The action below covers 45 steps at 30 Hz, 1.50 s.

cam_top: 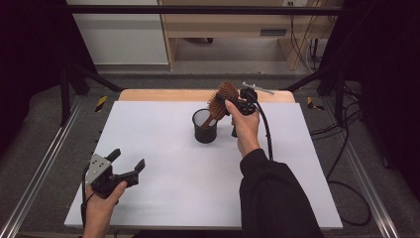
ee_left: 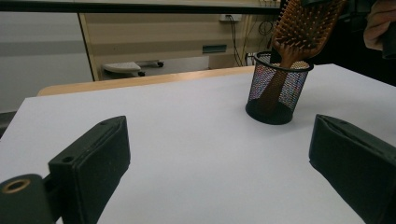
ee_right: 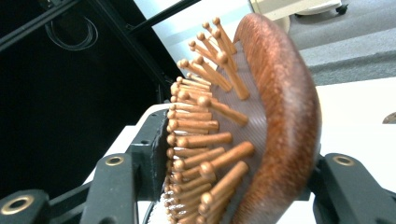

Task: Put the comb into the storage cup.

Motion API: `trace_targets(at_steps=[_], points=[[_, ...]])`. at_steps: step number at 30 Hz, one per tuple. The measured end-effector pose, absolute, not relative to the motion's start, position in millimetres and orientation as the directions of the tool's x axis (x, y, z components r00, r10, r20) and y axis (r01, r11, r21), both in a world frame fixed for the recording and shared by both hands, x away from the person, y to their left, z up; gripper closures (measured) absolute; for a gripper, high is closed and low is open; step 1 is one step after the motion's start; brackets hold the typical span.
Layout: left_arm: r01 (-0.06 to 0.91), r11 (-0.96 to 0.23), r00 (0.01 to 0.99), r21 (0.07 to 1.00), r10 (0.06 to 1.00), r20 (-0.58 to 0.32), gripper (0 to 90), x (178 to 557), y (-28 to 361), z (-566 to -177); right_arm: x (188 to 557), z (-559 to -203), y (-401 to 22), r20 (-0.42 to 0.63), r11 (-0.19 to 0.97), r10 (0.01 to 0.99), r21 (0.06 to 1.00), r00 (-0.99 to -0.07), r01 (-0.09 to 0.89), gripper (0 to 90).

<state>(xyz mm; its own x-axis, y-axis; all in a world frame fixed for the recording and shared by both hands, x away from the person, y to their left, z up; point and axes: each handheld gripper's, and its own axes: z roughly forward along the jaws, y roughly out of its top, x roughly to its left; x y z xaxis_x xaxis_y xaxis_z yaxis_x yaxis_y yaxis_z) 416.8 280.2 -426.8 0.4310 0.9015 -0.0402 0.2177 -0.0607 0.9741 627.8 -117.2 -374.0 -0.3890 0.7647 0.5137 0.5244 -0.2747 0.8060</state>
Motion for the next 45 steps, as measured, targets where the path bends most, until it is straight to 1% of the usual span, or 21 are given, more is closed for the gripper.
trace_targets(at_steps=[13, 25, 40, 42, 45], points=[[0.221, -0.061, 0.433, 0.973, 0.901, -0.042, 5.7, 417.3, 281.1, -427.0, 626.7, -371.6, -119.7, 0.5, -0.264, 0.769, 0.816, -0.399, 0.515, 41.6], [0.223, -0.063, 0.434, 0.973, 0.9, -0.041, 5.7, 417.5, 281.7, -427.0, 625.7, -368.6, -125.8, 0.492, -0.26, 0.773, 0.822, -0.4, 0.507, 32.8], [0.225, -0.065, 0.436, 0.972, 0.899, -0.041, 5.7, 417.5, 281.5, -427.3, 625.9, -368.5, -124.2, 0.49, -0.256, 0.77, 0.824, -0.409, 0.506, 28.0], [0.225, -0.064, 0.436, 0.972, 0.899, -0.041, 5.7, 417.6, 281.7, -427.3, 626.0, -368.7, -124.4, 0.49, -0.256, 0.772, 0.823, -0.406, 0.507, 25.4], [0.225, -0.064, 0.436, 0.972, 0.899, -0.041, 5.7, 417.7, 281.9, -427.4, 625.8, -368.3, -123.7, 0.474, -0.241, 0.784, 0.827, -0.401, 0.508, 17.6]])
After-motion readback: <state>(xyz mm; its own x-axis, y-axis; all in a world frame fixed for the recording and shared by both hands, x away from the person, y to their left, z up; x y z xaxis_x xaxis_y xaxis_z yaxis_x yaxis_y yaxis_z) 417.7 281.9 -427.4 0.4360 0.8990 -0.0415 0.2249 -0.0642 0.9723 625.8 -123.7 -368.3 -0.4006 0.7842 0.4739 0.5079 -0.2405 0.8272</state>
